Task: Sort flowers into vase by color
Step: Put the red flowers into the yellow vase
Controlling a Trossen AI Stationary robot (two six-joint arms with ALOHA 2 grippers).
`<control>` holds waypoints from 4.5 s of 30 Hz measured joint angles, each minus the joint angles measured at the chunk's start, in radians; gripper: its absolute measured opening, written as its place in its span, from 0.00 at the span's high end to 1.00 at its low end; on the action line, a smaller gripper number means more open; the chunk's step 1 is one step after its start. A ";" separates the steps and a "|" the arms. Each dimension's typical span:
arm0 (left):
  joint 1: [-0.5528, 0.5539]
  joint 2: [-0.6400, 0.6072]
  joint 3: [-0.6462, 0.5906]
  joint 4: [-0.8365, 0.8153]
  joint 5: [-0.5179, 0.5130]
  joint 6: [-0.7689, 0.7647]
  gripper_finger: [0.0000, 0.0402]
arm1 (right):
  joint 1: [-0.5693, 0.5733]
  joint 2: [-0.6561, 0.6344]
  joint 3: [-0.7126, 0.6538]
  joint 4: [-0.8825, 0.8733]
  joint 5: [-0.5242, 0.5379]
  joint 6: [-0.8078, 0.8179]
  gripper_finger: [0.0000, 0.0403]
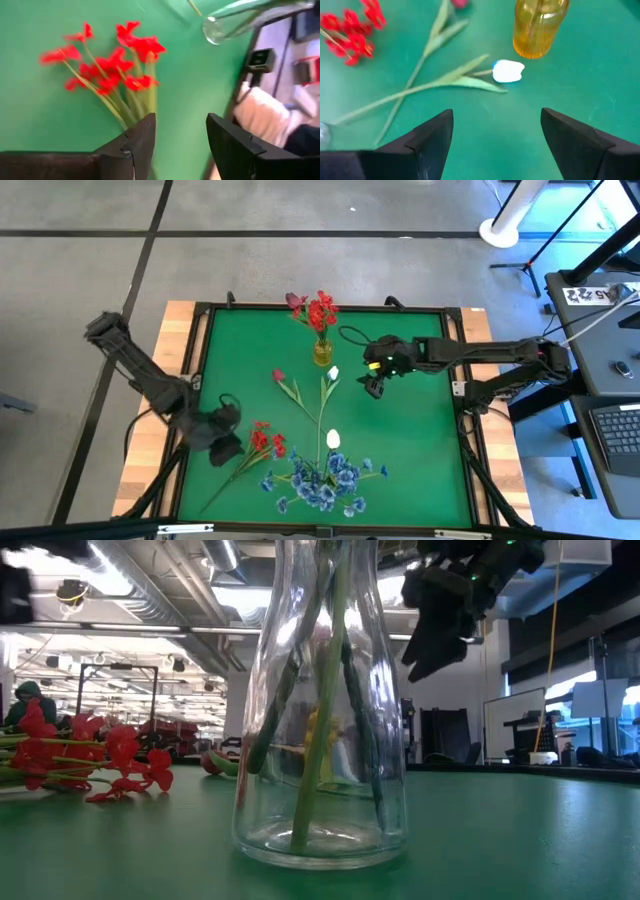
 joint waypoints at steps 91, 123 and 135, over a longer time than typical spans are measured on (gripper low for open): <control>0.967 0.216 -0.001 1.298 0.069 1.226 0.99 | 0.006 -0.188 -0.500 0.781 0.059 -0.095 0.26; 1.022 0.409 -0.001 1.397 0.143 1.457 0.99 | 0.006 -0.188 -0.500 0.780 0.094 -0.179 0.26; 1.022 0.417 -0.001 1.359 0.143 1.448 0.99 | 0.005 -0.188 -0.500 0.779 0.093 -0.178 0.26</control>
